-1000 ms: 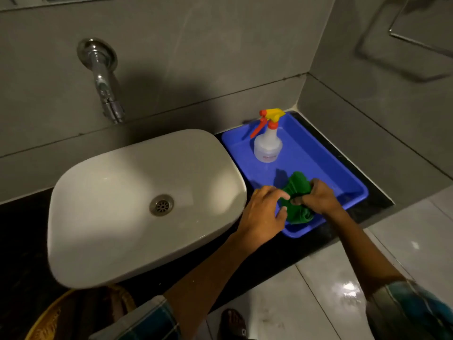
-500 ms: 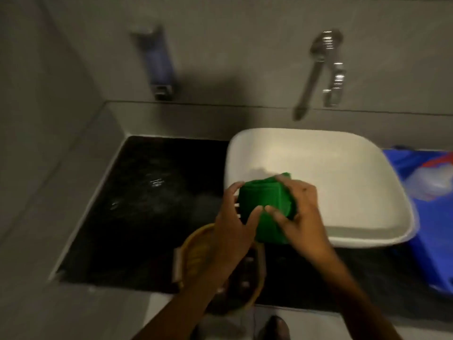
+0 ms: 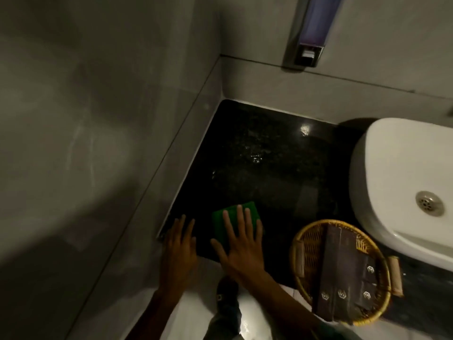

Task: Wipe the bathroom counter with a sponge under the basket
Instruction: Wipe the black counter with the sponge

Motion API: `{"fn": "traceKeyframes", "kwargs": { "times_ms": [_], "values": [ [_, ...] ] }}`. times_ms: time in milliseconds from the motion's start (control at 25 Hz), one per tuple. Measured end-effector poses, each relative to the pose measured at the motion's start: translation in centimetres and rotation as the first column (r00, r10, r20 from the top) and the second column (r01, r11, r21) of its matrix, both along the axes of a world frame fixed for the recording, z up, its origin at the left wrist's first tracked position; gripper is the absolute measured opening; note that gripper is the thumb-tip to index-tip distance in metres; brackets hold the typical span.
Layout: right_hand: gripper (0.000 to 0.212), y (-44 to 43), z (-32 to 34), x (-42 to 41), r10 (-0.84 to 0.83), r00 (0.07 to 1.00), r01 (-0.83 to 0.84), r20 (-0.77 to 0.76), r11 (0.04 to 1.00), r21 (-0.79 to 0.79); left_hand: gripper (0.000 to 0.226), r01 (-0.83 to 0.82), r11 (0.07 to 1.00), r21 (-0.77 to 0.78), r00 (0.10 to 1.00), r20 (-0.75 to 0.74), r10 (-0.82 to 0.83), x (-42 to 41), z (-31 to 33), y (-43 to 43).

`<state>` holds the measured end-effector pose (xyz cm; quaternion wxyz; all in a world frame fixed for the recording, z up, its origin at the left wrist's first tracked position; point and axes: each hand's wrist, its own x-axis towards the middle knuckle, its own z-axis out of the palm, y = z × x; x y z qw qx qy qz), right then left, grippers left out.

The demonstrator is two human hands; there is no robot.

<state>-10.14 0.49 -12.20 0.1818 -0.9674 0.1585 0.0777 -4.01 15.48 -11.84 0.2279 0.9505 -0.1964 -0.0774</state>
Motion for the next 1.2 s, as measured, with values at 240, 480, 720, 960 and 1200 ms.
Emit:
{"fn": "traceKeyframes", "kwargs": {
  "times_ms": [240, 480, 720, 960, 1200],
  "values": [
    [0.068, 0.9, -2.0, -2.4, -0.079, 0.991, 0.086, 0.109, 0.994, -0.061, 0.056, 0.110, 0.993, 0.046, 0.992, 0.049, -0.112, 2.3, -2.0, 0.5],
    [0.068, -7.7, -0.6, 7.2, -0.681, 0.730, 0.679, 0.059, 0.732, 0.048, 0.056, 0.118, 0.991, 0.066, 0.992, 0.042, -0.121, 4.3, -2.0, -4.7],
    [0.064, -10.5, -0.1, 17.1, -0.394, 0.918, 0.391, 0.040, 0.918, 0.074, 0.064, -0.042, 0.996, 0.080, 0.997, 0.073, 0.036, 4.2, -3.0, -4.4],
    [0.062, -3.7, -1.8, 11.8, 0.083, 0.991, -0.075, 0.106, 0.994, -0.085, 0.073, -0.039, 0.982, 0.186, 0.997, 0.075, 0.025, 4.3, -3.0, -4.7],
    [0.060, -17.0, -1.0, 12.4, -0.607, 0.789, 0.614, 0.094, 0.786, -0.073, 0.067, 0.125, 0.984, 0.125, 0.986, 0.093, -0.137, 7.9, -2.3, -9.3]
  ]
}}
